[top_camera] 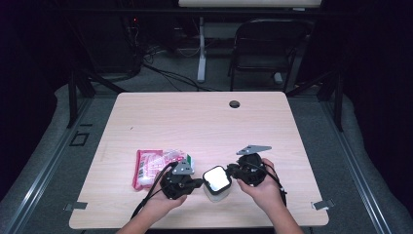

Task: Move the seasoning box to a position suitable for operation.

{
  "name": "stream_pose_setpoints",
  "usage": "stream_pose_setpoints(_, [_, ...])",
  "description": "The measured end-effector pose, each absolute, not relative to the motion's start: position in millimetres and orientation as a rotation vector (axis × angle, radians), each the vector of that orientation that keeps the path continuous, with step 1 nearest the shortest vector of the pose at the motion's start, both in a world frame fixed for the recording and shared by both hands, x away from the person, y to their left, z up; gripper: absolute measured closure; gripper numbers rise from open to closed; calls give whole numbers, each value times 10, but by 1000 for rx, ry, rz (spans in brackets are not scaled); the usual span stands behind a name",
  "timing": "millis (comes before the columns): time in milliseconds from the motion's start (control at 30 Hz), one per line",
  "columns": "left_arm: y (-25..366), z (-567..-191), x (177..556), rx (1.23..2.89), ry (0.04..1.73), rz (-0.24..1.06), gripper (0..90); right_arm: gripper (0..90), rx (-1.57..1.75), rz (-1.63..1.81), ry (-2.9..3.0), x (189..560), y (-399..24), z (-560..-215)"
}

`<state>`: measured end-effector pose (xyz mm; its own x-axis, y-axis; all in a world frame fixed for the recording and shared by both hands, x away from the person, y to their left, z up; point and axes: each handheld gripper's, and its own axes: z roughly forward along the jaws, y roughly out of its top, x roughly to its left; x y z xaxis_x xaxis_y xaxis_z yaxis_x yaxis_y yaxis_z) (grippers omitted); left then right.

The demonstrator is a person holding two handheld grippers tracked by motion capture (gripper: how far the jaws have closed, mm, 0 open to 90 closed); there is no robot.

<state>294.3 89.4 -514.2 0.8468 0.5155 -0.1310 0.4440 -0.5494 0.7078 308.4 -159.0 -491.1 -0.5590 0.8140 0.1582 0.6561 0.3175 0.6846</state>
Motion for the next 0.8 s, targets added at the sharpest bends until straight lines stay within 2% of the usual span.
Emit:
stream_pose_setpoints(467, [916, -5031, 2954, 2170, 681, 126, 900, 853, 1369, 1112, 2351, 3084, -1622, -4932])
stream_pose_setpoints(600, [911, -4979, 2973, 2159, 673, 125, 900, 788, 1326, 1088, 2321, 3043, -1609, -4936])
stream_pose_setpoints(800, [885, -4928, 3006, 2150, 658, 125, 900, 745, 1309, 1105, 2320, 2959, -1610, -4911])
